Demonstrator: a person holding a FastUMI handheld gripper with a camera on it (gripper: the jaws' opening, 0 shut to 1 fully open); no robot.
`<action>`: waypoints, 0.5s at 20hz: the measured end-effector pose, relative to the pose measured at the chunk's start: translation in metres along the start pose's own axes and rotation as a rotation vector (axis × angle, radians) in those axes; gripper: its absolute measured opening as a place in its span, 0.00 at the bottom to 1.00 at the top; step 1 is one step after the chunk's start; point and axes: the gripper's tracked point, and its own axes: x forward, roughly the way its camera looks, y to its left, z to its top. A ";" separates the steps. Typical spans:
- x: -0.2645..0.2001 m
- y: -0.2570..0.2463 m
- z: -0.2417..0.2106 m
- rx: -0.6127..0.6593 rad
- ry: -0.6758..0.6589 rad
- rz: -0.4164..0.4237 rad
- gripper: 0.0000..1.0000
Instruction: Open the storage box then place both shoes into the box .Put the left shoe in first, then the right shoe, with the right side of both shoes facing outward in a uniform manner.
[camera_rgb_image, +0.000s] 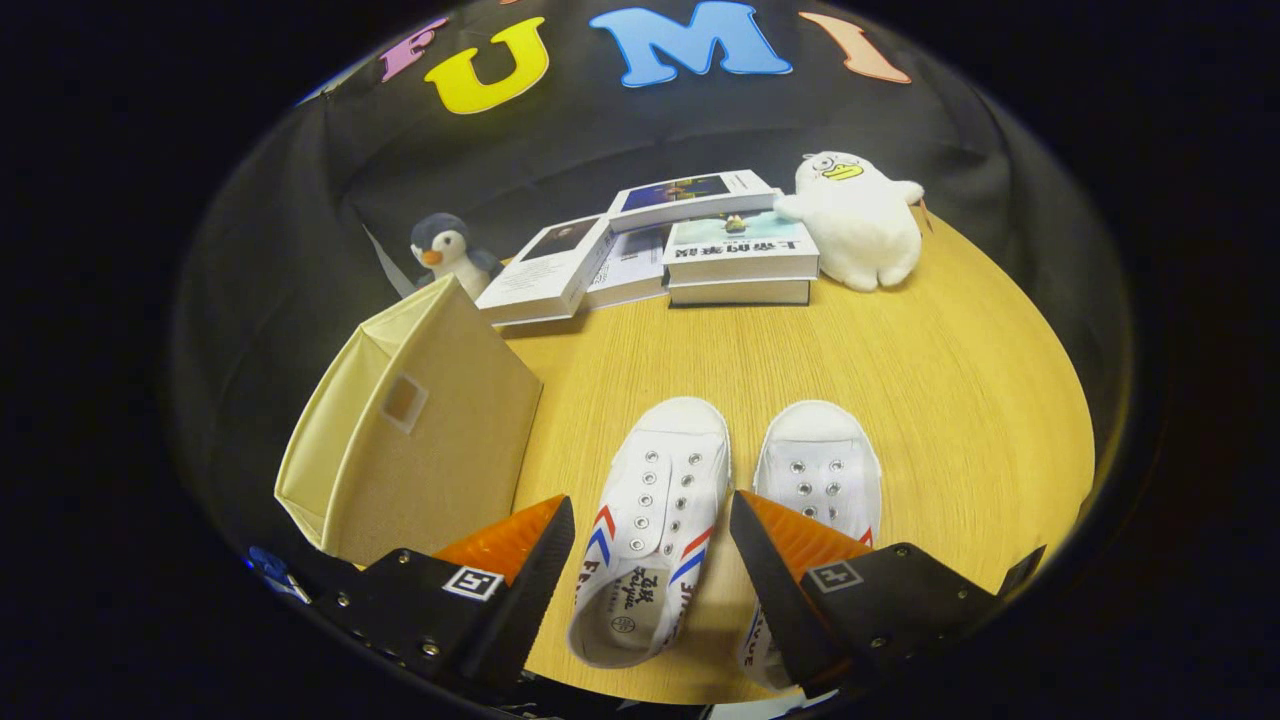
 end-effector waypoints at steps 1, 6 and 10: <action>0.003 -0.002 -0.003 0.004 0.009 -0.001 0.95; 0.016 -0.012 -0.021 0.010 0.065 -0.029 0.92; 0.024 -0.015 -0.030 0.037 0.093 -0.043 0.78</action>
